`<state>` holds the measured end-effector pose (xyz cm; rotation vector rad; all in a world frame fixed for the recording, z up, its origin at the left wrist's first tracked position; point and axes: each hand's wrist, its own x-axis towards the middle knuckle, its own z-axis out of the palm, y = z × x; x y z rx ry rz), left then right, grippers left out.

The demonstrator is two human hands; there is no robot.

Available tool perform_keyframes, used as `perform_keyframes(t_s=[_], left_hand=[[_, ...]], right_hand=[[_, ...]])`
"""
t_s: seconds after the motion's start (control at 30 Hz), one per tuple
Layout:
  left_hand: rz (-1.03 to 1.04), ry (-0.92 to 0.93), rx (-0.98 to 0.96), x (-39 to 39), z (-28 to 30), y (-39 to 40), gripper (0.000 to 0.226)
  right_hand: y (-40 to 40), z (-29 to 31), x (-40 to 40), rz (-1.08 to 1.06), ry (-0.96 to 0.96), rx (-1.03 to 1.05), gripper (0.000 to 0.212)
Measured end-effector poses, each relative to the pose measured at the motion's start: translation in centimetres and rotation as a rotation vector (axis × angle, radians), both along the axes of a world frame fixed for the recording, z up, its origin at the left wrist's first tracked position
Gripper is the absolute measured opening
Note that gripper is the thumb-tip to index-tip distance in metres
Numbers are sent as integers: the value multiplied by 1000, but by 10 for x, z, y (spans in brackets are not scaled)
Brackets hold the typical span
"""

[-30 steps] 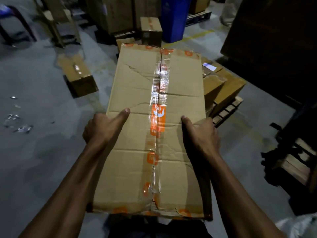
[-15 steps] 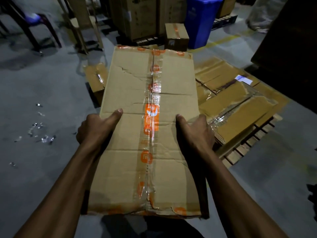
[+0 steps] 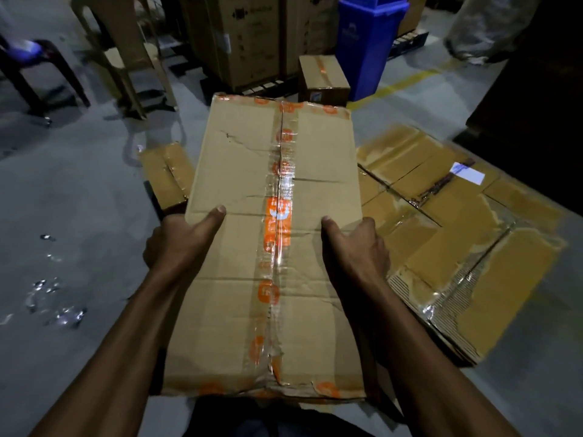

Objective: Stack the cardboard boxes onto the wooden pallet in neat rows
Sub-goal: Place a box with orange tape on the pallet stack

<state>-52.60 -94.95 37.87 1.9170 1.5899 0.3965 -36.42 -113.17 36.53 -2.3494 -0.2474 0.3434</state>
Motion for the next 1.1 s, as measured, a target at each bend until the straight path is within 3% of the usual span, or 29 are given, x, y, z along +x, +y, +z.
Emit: perform_keyframes(t_s=[0.3,0.57,0.87,1.1], left_hand=[[-186,-51,-54,87,-17,125,69],[-518,-16,-88,171,-26,225,68],[-790,18,-107,259,-37,228,57],[-907,117,-83,322,-55,185,72]], right_hand=[[101,-21,51,-163,9,-51,64],[167,-17,73,-446,22,-85,61],[156,-21,91,-696,31,-66,60],[119,-43,126,-847,84,-78,61]])
